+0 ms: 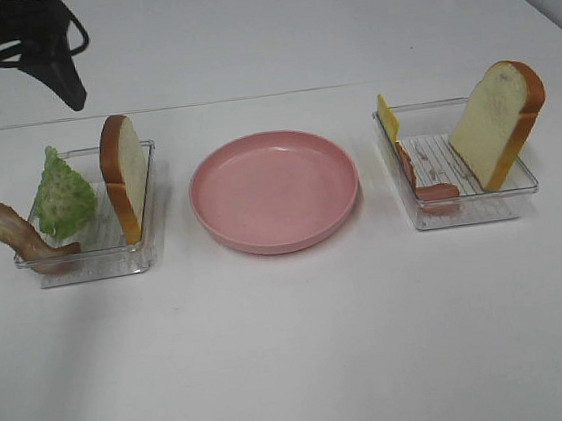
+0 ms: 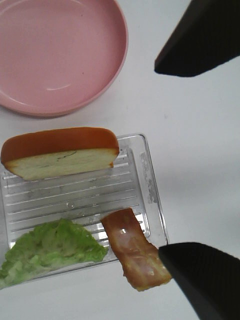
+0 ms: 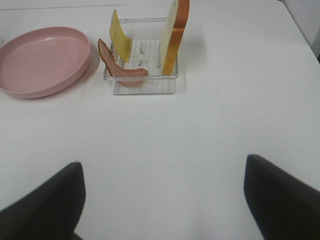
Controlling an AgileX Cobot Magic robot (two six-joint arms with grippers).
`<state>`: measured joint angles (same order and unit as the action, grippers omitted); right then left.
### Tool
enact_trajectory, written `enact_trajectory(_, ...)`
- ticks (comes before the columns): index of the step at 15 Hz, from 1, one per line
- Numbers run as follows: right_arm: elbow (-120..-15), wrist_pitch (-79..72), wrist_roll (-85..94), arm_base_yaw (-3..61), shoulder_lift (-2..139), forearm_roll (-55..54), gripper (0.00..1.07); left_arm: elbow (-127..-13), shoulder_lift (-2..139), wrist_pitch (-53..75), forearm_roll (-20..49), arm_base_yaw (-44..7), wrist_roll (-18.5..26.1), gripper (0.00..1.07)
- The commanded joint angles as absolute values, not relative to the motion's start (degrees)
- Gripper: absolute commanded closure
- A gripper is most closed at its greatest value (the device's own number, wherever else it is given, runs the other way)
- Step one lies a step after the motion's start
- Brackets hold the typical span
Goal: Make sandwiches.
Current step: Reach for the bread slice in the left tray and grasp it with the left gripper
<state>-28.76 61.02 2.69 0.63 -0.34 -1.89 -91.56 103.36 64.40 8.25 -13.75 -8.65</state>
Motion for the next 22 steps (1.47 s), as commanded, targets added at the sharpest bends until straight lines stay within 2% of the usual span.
enact_trajectory(1,-28.6,60.3,2.6,0.2,-1.1,-1.9,0.27,-99.8,110.8,68.7,0.0,-18.7,-18.0,0.22)
enact_trajectory(6,-28.6,60.3,2.6,0.2,-1.1,-1.9,0.27,-105.4,118.2,68.9,0.0,-19.5,-18.8,0.22)
enact_trajectory(9,-28.6,60.3,2.6,0.2,-1.1,-1.9,0.27,-105.6,121.7,64.9,0.0,-19.5,-18.8,0.22)
enact_trajectory(14,-28.6,60.3,2.6,0.2,-1.1,-1.9,0.27,-105.6,125.2,62.2,0.0,-19.5,-18.8,0.38)
enact_trajectory(17,-28.6,60.3,2.6,0.2,-1.1,-1.9,0.27,-105.6,125.4,62.2,-0.6,-19.5,-18.8,0.53)
enact_trajectory(18,-28.6,60.3,2.6,0.2,-1.1,-1.9,0.27,-105.6,125.4,62.2,-0.9,-19.5,-18.8,0.7)
enact_trajectory(20,-28.6,60.3,2.6,0.2,-1.1,-1.9,0.27,-105.6,125.4,62.2,-1.4,-19.5,-18.8,0.94)
enact_trajectory(21,-28.6,60.3,2.6,0.2,-1.1,-1.9,0.27,-105.6,125.4,62.2,-1.4,-19.5,-18.8,1.03)
enact_trajectory(22,-28.6,60.3,2.6,0.2,-1.1,-1.9,0.27,-105.6,125.2,62.4,-1.4,-19.5,-18.8,1.07)
